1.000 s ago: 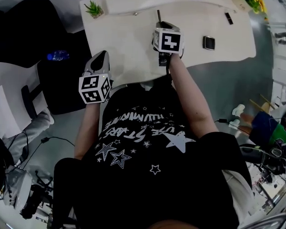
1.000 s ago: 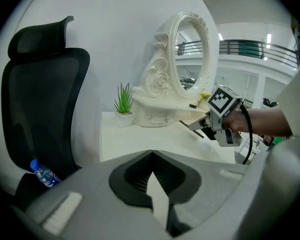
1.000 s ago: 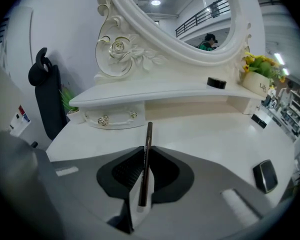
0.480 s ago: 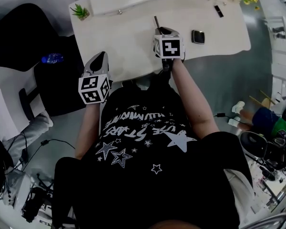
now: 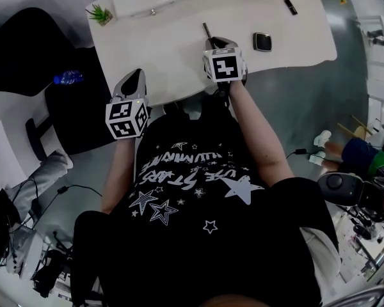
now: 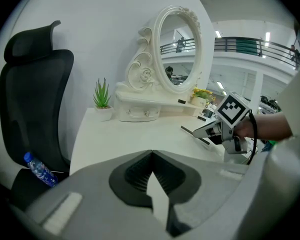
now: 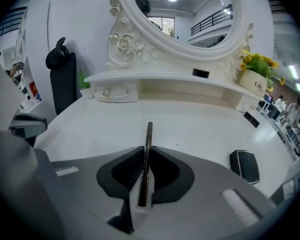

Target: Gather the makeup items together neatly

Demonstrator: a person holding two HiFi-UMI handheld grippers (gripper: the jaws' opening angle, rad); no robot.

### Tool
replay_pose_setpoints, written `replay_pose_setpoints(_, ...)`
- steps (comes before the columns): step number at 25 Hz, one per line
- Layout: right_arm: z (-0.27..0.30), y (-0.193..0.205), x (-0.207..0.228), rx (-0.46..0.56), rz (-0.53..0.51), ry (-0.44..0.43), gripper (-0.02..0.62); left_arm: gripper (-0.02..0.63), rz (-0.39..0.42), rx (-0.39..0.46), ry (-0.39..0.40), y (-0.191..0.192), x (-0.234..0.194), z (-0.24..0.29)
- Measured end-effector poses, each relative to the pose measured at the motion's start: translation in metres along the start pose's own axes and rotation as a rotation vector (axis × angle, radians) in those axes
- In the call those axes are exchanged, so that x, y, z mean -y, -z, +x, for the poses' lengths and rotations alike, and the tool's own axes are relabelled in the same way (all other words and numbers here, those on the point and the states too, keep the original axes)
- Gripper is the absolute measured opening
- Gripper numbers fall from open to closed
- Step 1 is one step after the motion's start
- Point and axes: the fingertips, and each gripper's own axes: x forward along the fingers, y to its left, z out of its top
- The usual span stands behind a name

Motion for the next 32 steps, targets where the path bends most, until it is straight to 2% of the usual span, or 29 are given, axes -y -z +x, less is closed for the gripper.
replay_pose_setpoints(13,0.002,0.009,0.004,-0.012,0.019,0.02,0.079,0.0,0.028,-0.001,0.053,0.001,0.007,0.002)
replay_pose_setpoints(16,0.003,0.005,0.006,-0.002,0.03,-0.001,0.189,0.0,0.032,0.004,0.055,-0.002,0.005,0.005)
replay_pose_setpoints(23,-0.014,-0.009,0.027,0.063,0.017,-0.033,0.224,0.0,0.029,0.023,0.019,-0.011,0.007,0.013)
replay_pose_setpoints(32,-0.031,-0.005,0.075,0.097,-0.022,-0.049,0.321,0.0,0.024,0.045,-0.034,-0.026,0.048,0.023)
